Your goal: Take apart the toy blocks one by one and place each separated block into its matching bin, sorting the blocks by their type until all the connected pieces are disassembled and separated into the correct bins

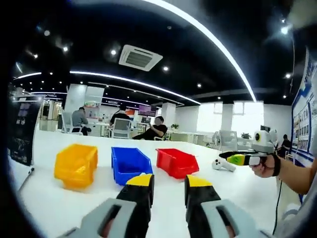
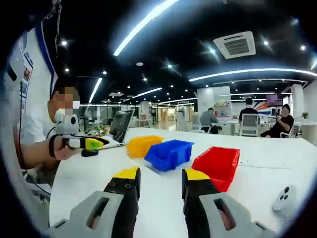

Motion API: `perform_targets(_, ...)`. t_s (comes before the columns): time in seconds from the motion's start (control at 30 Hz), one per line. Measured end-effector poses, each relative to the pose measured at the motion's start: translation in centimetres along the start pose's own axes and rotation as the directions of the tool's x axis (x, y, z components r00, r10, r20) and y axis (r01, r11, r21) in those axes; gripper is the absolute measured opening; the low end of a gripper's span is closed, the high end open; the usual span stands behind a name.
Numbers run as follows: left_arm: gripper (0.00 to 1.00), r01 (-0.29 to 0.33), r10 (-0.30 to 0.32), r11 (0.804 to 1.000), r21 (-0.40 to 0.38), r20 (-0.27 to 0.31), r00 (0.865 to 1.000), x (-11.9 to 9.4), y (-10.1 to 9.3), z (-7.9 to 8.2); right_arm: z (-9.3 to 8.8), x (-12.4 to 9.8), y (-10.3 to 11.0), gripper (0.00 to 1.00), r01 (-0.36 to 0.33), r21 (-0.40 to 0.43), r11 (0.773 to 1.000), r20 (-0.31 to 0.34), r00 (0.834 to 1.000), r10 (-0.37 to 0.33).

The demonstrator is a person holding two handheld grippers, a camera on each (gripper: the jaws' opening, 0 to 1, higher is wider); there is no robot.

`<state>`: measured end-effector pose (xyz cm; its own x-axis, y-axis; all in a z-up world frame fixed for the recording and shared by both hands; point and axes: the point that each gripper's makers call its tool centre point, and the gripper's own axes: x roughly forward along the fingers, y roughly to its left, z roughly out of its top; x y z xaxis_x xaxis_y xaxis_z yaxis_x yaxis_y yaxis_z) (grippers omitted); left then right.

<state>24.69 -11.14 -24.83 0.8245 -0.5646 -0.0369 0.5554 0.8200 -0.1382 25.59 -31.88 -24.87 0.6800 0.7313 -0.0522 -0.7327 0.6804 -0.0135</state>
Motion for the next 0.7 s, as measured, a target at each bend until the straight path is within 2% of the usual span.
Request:
perform_targets(0.1, 0.26, 0.004, -0.004, 1.000, -0.003, -0.006, 1.000, 0.1, -0.4, -0.4, -0.8, -1.7, -0.5, 0.34, 0.040, 0.015, 0.999, -0.001, 0.999, -0.040)
perform_targets(0.33, 0.26, -0.008, 0.007, 1.000, -0.012, -0.040, 0.999, -0.5, -0.7, -1.8, -2.9, -4.1, -1.7, 0.33, 0.109, 0.048, 0.993, -0.016, 0.994, -0.109)
perform_targets(0.5, 0.26, -0.017, 0.016, 1.000, -0.013, -0.030, 0.999, -0.8, -0.6, -1.7, -2.9, -4.2, -1.9, 0.33, 0.116, 0.058, 0.992, -0.012, 0.993, -0.116)
perform_targets(0.7, 0.26, -0.017, 0.016, 1.000, -0.010, -0.019, 1.000, -1.0, -0.8, -1.6, -2.1, -3.4, -1.7, 0.32, 0.094, 0.040, 0.995, 0.003, 0.996, -0.094)
